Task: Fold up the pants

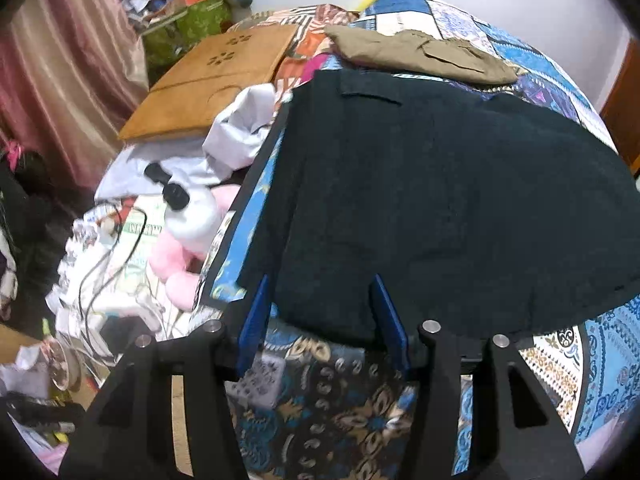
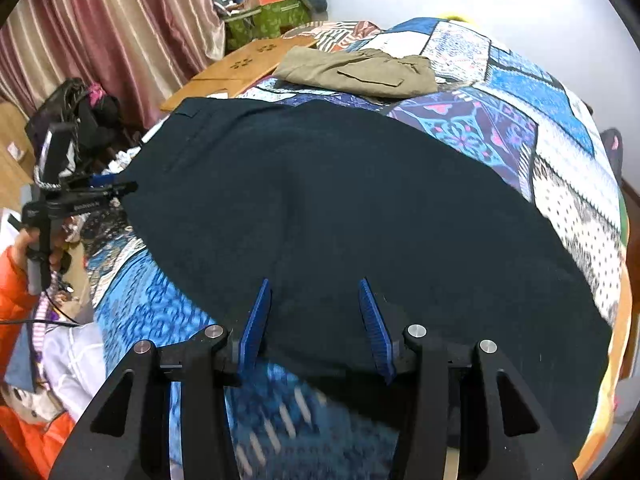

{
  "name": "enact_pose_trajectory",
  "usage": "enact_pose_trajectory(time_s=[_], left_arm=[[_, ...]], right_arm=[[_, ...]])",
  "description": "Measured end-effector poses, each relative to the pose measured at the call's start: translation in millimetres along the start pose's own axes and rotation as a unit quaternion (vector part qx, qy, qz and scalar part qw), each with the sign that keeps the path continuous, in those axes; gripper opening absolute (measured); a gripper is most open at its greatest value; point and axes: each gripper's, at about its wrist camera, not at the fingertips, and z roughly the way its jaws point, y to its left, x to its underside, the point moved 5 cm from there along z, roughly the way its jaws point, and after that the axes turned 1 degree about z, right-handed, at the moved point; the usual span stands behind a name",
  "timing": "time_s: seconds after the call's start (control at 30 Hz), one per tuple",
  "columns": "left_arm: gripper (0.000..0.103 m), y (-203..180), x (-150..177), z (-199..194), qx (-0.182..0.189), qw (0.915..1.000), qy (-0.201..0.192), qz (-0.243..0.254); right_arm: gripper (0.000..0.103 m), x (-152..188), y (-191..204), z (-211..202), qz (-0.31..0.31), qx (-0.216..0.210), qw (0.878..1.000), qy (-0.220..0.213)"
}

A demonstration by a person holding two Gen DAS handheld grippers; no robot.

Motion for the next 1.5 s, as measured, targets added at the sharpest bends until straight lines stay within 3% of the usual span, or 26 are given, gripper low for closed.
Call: enact_pose_trajectory(time_s=[0.13,0.33,0.5,0.73,0.9,1.07,1.37,1.5], left_arm=[[0.054,8,-10,-12,0.008,0.9996,0.003,-0.028],[0.054,-26,-44,-52,0.011,0.9987,-0.049,0.005],[0.054,-92,-74,-84,0.054,0.9926,-0.093,0.055],[0.054,-220,-101,-114,0.140,0.9724,-0.128,0.136],[0.054,-301,-99,-111,0.190,0.9595,-0.113,0.174],[0.054,-363,-76,-91,0.213,0.9505,-0.068,0.216],[0.054,-415,-32,-57,0.231,0.9374,0.004,0.261],[0.059,-424,-28,-52,0.217,0.9370,-0.006,0.274]], right_arm=[[0.043,6,-4,-15,0.018,0.003,1.000,-0.008],[0.047,11,-32,-58,0.056,0.031,0.997,-0.052],[0.049,33,-71,-96,0.114,0.062,0.988,-0.084],[0.050,73,-111,-136,0.173,0.108,0.974,-0.102],[0.054,104,-138,-146,0.224,0.116,0.962,-0.107],[0.054,130,-159,-137,0.274,0.114,0.949,-0.106],[0.054,168,-178,-108,0.364,0.056,0.925,-0.087],[0.056,172,-180,-98,0.389,0.022,0.916,-0.089]])
